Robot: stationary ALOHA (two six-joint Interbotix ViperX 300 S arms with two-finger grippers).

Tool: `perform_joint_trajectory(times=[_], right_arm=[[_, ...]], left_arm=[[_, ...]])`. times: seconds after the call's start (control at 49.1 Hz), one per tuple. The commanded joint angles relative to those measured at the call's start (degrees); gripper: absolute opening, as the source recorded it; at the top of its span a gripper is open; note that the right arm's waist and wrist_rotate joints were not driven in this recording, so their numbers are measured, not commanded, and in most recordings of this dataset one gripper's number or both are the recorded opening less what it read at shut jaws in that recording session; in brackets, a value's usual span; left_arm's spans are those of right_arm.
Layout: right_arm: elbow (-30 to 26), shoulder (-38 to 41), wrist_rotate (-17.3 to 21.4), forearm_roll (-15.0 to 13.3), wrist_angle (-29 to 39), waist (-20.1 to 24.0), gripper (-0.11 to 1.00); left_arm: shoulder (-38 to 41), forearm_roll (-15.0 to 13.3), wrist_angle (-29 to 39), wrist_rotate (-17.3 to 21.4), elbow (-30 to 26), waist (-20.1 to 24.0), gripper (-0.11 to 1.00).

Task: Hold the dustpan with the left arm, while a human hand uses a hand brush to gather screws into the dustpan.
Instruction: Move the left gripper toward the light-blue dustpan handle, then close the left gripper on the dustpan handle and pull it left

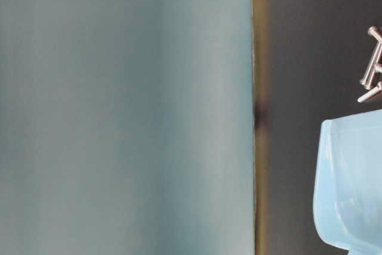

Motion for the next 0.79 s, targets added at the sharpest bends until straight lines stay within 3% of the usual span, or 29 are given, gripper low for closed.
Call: perform_joint_trajectory(times=[0.0, 0.102, 0.224, 0.773], right_arm=[[0.7, -1.5, 0.0, 0.1, 0.4, 0.0, 0.00], [1.6, -3.7, 0.0, 0.0, 2.9, 0.0, 0.00], [1.7, -5.9, -0.1, 0.0, 6.2, 0.0, 0.00], [3.4, -8.3, 0.0, 0.0, 4.9, 0.0, 0.00]], left_arm=[[2.7, 0.2, -1.9, 0.0, -0.5, 0.9, 0.75], [6.2, 0.2, -2.3, -0.1, -1.5, 1.1, 0.90], [8.8, 0.1, -2.3, -0.6, -2.6, 1.1, 0.89], [17.9, 0.1, -11.1, -1.8, -2.9, 0.5, 0.90]])
